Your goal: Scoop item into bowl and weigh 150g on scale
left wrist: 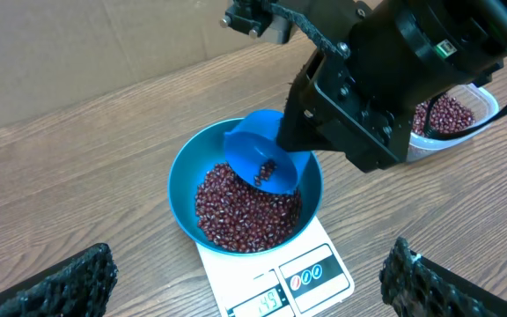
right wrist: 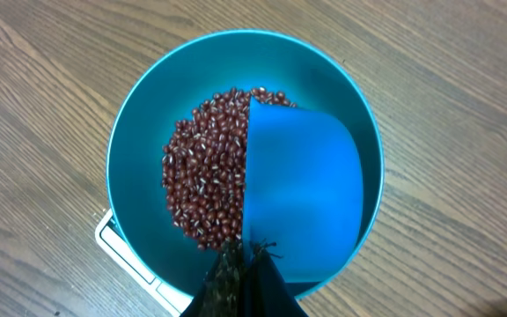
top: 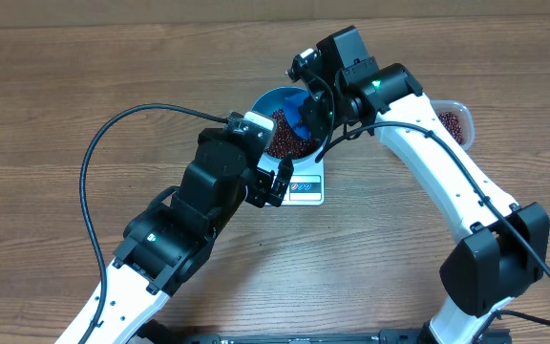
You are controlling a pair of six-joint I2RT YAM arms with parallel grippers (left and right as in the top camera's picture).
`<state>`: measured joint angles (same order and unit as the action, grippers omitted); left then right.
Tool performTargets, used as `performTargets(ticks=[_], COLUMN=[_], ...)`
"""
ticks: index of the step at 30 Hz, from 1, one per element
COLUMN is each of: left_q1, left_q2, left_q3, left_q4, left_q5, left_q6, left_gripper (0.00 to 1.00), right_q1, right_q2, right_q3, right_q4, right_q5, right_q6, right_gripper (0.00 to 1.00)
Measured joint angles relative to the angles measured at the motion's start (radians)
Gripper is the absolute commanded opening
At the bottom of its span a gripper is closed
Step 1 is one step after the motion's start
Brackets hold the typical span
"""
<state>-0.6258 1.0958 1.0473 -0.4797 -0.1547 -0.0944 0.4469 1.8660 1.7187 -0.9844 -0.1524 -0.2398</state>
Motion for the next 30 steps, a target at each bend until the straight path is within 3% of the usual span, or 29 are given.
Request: performTargets(ticks=[7, 30], left_q1=[0.000, 0.000], left_q2=[0.000, 0.000], left_q3=[0.000, 0.000], left_q4=[-0.003, -0.006], left_q5=[0.000, 0.000], left_q6=[0.000, 0.000], left_gripper=[1.00, 1.00], right_q1=[0.000, 0.000], right_q2=[0.000, 0.000], right_q3=[0.000, 0.000], right_q4=[0.037, 0.023], right_q5=[0.055, -0.024], right_q6=[0.000, 0.000], right_gripper=[0.04, 0.04])
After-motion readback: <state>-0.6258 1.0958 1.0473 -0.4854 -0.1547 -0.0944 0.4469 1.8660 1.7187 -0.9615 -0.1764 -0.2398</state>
